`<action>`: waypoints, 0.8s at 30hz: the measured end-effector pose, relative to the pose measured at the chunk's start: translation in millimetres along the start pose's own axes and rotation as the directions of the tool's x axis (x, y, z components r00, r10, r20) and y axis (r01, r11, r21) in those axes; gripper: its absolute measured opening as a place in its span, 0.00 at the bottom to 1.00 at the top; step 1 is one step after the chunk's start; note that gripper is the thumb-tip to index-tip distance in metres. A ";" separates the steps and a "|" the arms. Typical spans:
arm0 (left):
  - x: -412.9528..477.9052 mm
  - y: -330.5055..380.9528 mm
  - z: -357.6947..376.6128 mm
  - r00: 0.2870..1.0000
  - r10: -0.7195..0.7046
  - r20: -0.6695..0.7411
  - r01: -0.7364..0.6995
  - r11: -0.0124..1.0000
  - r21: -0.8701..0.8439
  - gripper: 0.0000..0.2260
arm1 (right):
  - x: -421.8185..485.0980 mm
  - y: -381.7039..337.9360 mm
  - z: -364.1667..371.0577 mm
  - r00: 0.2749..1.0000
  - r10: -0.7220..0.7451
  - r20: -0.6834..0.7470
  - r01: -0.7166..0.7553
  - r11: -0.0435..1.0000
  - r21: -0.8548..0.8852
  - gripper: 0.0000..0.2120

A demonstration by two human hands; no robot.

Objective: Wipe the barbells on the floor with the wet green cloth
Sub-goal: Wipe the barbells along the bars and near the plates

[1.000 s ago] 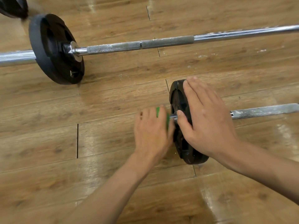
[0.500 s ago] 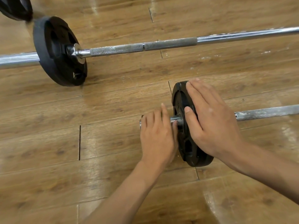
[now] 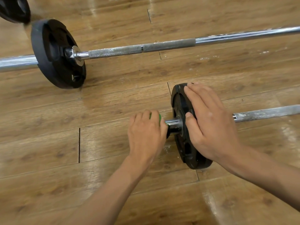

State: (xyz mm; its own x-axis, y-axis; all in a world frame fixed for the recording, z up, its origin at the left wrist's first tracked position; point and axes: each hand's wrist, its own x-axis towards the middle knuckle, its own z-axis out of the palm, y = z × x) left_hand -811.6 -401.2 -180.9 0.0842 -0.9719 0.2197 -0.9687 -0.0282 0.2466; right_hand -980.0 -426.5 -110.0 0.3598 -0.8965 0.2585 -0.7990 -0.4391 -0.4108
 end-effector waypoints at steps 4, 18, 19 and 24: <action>-13.5 36.8 12.0 0.989 0.141 -0.043 -0.144 0.987 -0.065 0.17 | -2.1 1.4 -1.6 1.000 -0.008 -0.008 0.008 1.000 -0.003 0.29; -14.7 24.5 13.0 0.997 0.073 -0.002 -0.073 0.997 0.017 0.20 | 11.4 6.1 1.1 0.999 0.034 0.025 -0.035 0.999 0.025 0.30; -17.6 30.4 15.1 0.992 0.126 0.015 -0.126 0.992 0.003 0.23 | 10.2 6.6 0.5 0.999 0.029 0.027 -0.030 0.999 0.025 0.30; -17.4 -2.5 9.4 0.970 0.242 -0.021 -0.240 0.968 0.076 0.20 | 9.0 8.2 -2.5 0.999 0.009 0.039 -0.010 1.000 0.027 0.29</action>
State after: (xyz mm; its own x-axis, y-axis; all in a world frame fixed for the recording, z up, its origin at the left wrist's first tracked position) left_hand -812.9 -386.5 -194.2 -0.1477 -0.9448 0.2926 -0.9755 0.1879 0.1141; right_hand -984.6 -438.0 -108.8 0.3709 -0.9022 0.2203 -0.7896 -0.4312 -0.4366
